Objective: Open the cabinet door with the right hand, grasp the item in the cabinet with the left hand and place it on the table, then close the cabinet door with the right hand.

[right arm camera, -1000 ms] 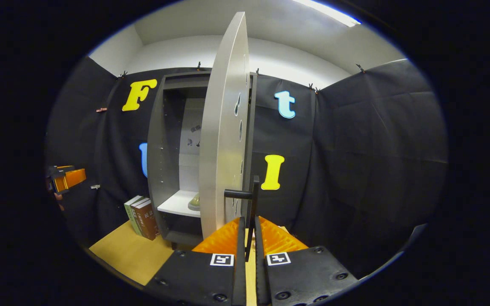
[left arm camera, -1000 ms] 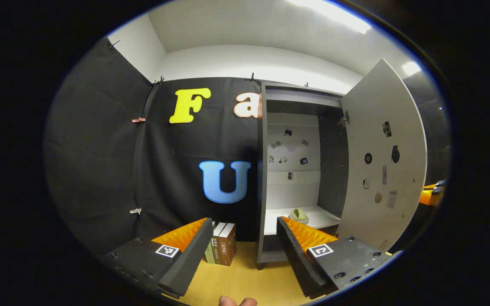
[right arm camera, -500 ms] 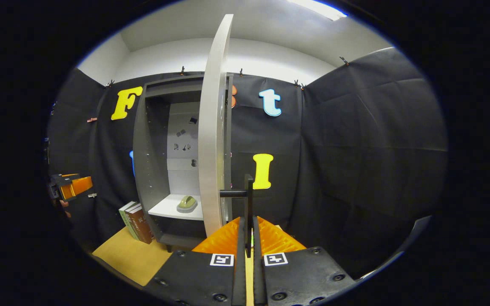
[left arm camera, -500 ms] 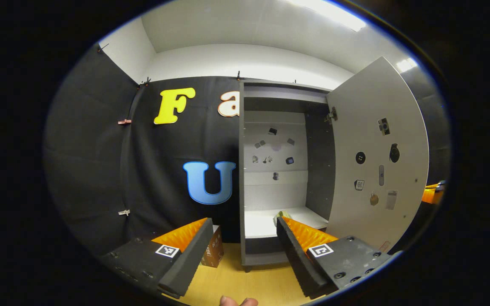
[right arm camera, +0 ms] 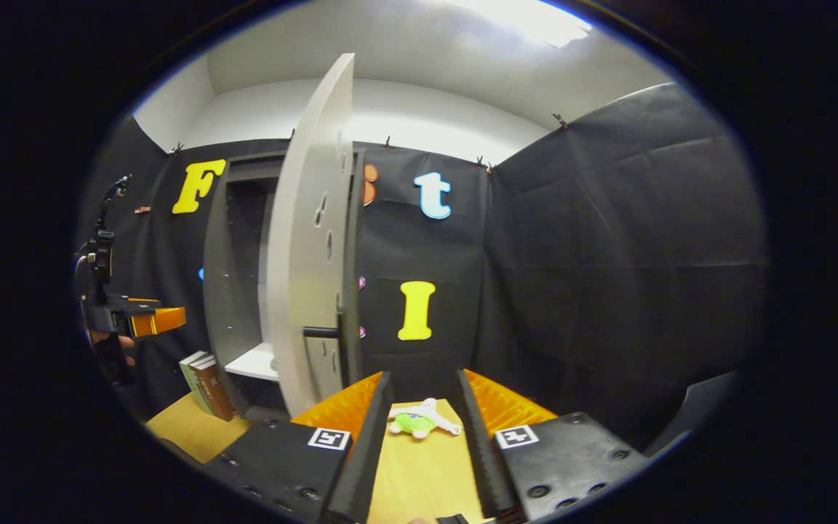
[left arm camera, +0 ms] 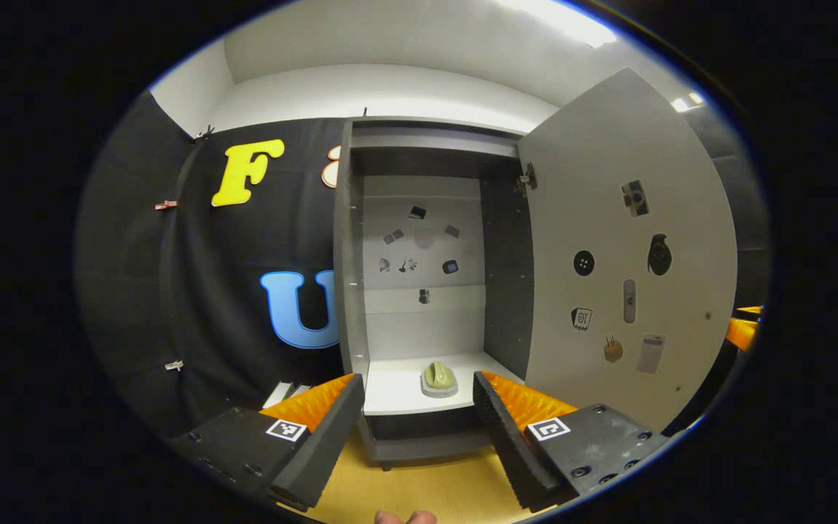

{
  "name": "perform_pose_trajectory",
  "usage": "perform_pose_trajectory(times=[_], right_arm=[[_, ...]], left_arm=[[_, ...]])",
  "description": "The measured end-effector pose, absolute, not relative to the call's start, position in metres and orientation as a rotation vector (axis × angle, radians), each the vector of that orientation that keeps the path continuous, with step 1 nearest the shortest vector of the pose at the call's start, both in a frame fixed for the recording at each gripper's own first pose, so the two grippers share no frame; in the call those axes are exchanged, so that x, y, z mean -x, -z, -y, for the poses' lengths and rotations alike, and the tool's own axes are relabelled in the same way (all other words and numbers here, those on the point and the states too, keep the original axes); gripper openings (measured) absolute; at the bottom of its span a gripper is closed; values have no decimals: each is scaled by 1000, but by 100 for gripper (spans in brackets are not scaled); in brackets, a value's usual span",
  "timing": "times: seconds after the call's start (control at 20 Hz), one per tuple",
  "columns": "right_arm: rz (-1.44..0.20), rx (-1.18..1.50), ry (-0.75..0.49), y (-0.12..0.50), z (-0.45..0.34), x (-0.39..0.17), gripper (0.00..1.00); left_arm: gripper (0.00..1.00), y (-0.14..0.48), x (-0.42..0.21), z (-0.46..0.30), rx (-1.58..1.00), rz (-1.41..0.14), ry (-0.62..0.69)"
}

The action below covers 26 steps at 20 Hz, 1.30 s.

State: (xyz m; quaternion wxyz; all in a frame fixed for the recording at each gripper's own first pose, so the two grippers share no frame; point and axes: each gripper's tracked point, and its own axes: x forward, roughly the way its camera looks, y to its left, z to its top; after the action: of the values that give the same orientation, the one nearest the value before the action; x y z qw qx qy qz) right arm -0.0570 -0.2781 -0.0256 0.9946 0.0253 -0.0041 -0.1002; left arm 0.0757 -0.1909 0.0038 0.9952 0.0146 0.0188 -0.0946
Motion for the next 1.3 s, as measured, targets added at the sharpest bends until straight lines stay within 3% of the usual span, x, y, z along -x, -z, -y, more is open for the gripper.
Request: perform_pose_trajectory(times=[0.1,0.15,0.45,0.75,1.3], right_arm=[[-1,-71,247,35,299,56,100],[4,-87,250,35,304,53,96],[-97,-64,275,83,334,50,98],[-91,-19,311,92,373,43,97],[-153,2,353,115,409,43,98]], left_arm=[[94,2,-98,209,-40,-64,216],[92,4,-110,217,-48,-76,226],[94,36,-192,266,-66,-240,302],[93,73,-279,295,-24,-400,301],[70,136,-381,293,-75,-555,232]])
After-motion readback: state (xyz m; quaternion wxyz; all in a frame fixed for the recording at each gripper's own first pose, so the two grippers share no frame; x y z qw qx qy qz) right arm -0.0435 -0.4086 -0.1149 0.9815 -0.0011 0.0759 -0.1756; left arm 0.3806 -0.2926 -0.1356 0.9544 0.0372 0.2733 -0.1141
